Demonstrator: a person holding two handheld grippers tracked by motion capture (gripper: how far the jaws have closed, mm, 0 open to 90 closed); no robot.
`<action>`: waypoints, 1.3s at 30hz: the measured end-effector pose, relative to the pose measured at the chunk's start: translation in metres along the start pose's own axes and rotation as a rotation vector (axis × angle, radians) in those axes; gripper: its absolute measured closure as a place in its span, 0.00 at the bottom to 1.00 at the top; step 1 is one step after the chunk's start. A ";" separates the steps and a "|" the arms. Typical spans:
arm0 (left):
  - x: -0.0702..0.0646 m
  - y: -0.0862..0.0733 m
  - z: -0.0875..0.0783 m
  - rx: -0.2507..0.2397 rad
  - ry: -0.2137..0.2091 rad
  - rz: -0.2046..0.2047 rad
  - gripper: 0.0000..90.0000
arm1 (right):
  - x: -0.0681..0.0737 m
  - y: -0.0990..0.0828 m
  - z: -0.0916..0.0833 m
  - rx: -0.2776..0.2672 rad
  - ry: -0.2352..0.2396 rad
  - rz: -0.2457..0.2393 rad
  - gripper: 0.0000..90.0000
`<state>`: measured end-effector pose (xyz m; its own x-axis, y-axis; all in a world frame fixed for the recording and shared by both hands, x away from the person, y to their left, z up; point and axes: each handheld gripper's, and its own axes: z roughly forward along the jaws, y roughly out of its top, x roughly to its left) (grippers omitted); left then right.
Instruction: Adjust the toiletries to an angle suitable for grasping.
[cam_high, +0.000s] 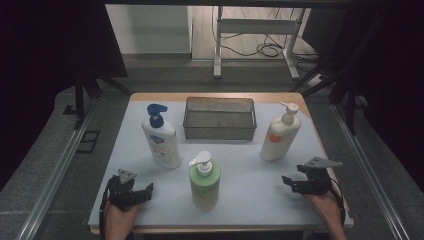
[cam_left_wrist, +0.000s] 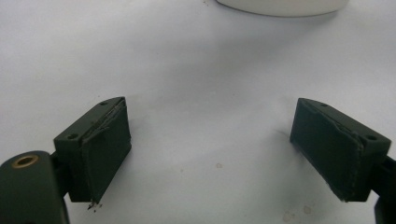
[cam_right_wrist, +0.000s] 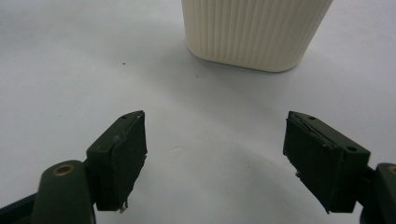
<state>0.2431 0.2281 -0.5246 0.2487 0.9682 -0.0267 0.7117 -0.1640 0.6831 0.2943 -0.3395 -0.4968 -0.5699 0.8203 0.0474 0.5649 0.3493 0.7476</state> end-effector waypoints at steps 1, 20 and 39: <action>0.000 0.000 0.000 0.000 0.000 0.000 0.13 | -0.002 0.002 -0.001 0.010 0.006 0.010 0.27; 0.000 0.000 0.000 -0.001 0.001 0.001 0.13 | -0.024 0.020 0.003 0.020 -0.039 0.074 0.55; 0.000 0.000 0.000 0.001 0.001 0.004 0.13 | -0.053 0.034 0.026 0.044 -0.086 0.102 1.00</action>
<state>0.2430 0.2283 -0.5247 0.2508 0.9678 -0.0235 0.7112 -0.1677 0.6827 0.3594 -0.3596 -0.4914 -0.4555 0.8880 0.0633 0.6440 0.2796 0.7121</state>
